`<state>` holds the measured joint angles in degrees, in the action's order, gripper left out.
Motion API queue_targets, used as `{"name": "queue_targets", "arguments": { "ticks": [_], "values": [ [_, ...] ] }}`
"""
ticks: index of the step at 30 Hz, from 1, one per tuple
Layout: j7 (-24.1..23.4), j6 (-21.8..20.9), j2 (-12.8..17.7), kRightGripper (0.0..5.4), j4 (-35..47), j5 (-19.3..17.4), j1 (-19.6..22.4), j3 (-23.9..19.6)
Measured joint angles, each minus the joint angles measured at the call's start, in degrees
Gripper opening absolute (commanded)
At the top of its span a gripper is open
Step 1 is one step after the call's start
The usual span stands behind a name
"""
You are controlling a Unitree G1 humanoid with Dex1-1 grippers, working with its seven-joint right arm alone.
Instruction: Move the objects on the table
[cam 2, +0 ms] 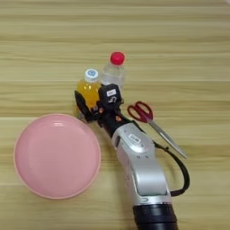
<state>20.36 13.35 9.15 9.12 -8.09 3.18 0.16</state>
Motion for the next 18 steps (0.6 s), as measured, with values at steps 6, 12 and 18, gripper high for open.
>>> {"name": "queue_targets", "arguments": {
  "ticks": [6, 12, 18],
  "values": [
    [0.0, 0.3, 0.1, 3.52, 0.7, 0.0, 1.0, 0.0],
    [-0.2, 1.2, 0.1, 3.52, 2.0, 0.0, 1.4, 0.0],
    [-0.2, 2.9, 0.1, 3.52, 6.1, -0.3, 1.8, 0.0]
  ]
}}
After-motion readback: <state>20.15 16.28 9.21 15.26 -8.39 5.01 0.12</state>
